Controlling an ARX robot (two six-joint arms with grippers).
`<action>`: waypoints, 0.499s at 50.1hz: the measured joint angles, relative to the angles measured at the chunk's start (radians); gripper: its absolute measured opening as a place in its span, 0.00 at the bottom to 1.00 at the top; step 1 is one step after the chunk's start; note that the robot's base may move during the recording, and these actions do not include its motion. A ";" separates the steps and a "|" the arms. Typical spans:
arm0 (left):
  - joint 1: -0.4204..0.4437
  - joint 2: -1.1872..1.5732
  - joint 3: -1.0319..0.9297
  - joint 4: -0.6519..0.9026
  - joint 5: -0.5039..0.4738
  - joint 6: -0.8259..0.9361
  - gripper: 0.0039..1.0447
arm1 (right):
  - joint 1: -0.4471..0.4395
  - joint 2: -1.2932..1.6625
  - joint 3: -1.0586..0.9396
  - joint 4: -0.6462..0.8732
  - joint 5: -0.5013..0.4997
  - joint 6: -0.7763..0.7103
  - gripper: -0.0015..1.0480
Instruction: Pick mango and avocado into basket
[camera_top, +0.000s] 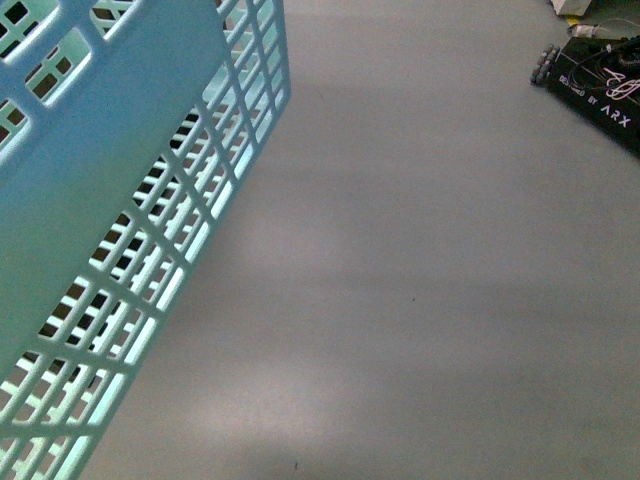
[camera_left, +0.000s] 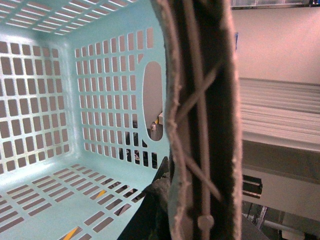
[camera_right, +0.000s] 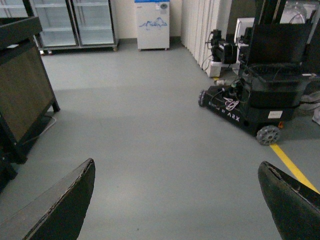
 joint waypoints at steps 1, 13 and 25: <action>0.000 0.000 0.000 0.000 0.000 0.000 0.04 | 0.000 0.000 0.000 0.000 0.000 0.000 0.92; 0.000 0.000 0.000 0.000 0.000 0.000 0.04 | 0.000 0.000 0.000 0.000 -0.001 0.000 0.92; 0.000 0.000 0.000 0.000 0.000 0.000 0.04 | 0.000 0.000 0.000 0.000 -0.001 0.000 0.92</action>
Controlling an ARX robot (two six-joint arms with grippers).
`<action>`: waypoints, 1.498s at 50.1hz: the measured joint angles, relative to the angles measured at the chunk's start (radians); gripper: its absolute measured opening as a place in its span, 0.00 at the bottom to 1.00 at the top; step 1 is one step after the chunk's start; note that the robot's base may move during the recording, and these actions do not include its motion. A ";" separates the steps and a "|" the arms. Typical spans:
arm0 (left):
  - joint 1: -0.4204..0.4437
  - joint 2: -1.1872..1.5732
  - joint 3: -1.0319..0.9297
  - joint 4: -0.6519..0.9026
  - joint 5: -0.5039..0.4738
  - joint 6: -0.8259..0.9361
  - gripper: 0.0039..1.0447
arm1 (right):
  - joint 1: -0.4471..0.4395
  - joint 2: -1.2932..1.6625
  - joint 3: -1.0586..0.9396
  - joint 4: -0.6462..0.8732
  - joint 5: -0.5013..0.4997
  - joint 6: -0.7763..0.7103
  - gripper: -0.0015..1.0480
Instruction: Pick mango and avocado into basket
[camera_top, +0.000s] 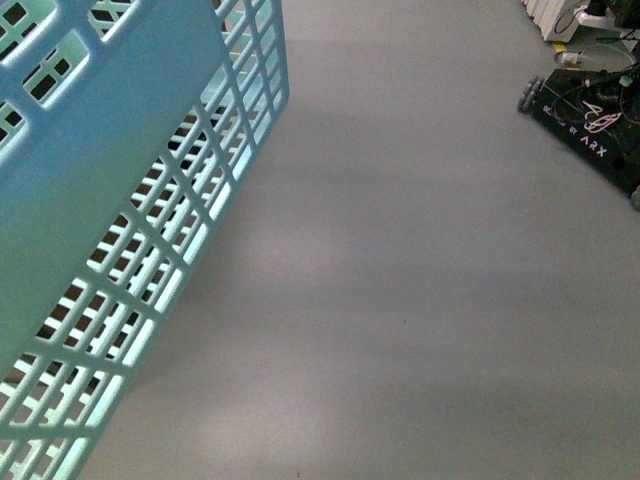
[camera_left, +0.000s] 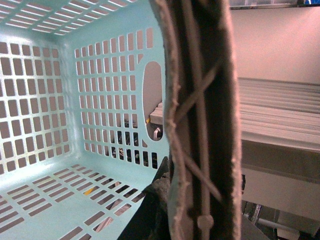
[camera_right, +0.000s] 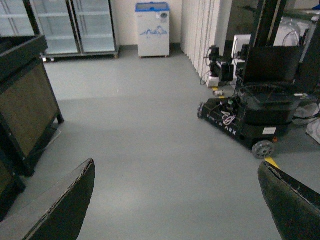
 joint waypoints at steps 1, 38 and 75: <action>0.000 0.000 0.000 0.000 0.000 0.001 0.04 | 0.000 0.000 0.000 0.000 0.000 0.001 0.92; -0.002 0.000 0.000 0.000 0.012 0.001 0.04 | 0.000 0.000 0.000 0.000 0.005 0.000 0.92; -0.001 -0.002 0.000 0.000 0.001 -0.002 0.04 | 0.000 0.000 0.000 0.000 0.000 0.000 0.92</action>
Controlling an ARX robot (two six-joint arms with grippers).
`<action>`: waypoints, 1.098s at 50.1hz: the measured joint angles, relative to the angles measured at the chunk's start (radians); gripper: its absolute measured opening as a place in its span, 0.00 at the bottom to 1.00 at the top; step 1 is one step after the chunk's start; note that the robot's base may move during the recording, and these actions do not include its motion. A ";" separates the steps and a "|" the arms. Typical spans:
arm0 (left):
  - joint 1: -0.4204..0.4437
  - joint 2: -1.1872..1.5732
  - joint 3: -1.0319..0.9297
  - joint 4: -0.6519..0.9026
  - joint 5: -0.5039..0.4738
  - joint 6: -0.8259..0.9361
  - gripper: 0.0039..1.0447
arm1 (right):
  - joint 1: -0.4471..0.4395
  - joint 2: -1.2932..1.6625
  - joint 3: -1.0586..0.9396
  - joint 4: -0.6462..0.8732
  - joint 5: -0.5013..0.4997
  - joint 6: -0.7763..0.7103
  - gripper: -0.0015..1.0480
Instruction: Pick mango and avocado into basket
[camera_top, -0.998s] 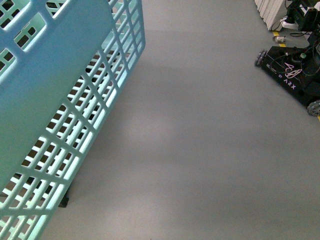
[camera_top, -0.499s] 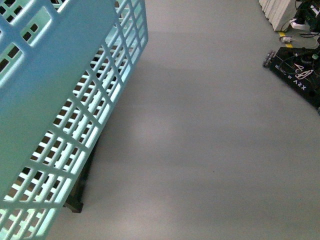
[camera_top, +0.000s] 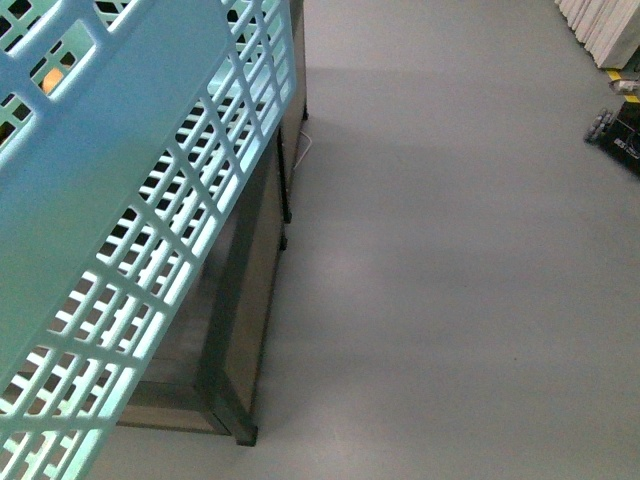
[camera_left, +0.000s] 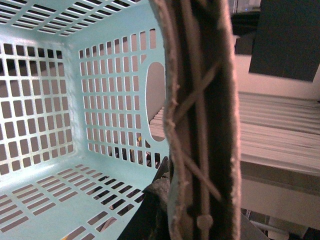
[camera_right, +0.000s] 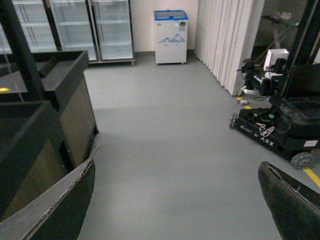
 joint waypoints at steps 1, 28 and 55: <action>0.000 0.000 0.000 0.000 0.000 0.000 0.04 | 0.000 0.000 0.000 0.000 0.003 0.000 0.92; 0.000 0.000 0.000 0.000 -0.001 0.001 0.04 | 0.000 0.000 0.000 0.000 0.000 0.000 0.92; 0.000 0.000 0.000 0.000 -0.001 0.001 0.04 | 0.000 0.000 0.000 0.000 0.002 0.000 0.92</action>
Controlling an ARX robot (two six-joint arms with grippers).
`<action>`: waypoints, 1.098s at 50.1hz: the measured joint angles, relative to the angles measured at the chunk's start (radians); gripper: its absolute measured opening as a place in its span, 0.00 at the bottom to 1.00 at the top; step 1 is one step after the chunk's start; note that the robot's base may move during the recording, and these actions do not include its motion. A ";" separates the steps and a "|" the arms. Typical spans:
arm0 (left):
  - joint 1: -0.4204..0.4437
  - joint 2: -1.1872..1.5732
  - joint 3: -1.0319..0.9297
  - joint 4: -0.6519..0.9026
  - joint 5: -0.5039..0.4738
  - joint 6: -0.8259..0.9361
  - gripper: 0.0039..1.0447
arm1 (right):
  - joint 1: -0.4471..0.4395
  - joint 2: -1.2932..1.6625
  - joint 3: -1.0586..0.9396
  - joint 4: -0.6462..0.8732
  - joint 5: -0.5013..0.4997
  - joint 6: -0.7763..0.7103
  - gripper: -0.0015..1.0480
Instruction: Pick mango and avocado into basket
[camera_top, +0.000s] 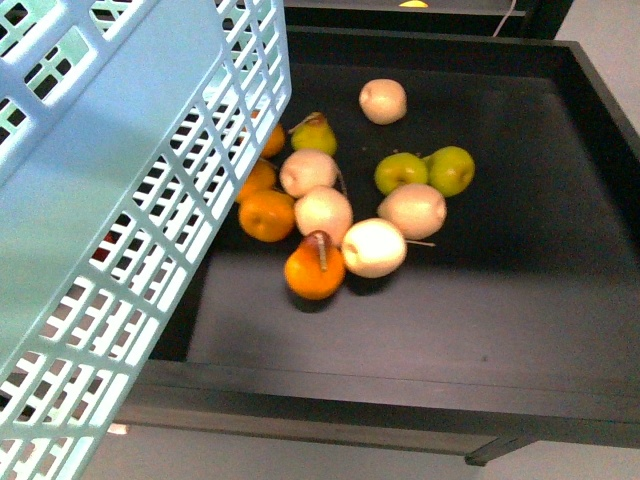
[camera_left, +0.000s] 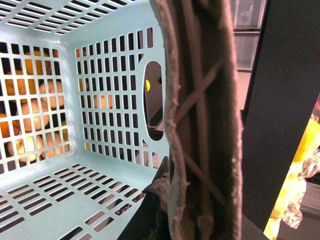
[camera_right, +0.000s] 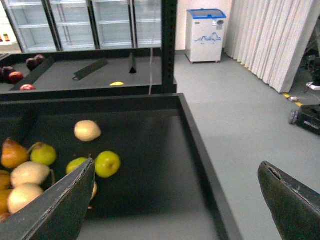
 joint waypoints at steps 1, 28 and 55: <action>0.000 0.000 0.000 0.000 0.000 0.000 0.04 | 0.000 0.000 0.000 -0.001 -0.002 0.000 0.92; 0.001 -0.002 -0.001 0.000 0.000 0.000 0.04 | 0.000 -0.001 0.000 0.000 0.000 0.000 0.92; 0.001 0.000 -0.001 0.000 0.001 0.002 0.04 | 0.000 0.000 0.000 0.000 0.000 0.000 0.92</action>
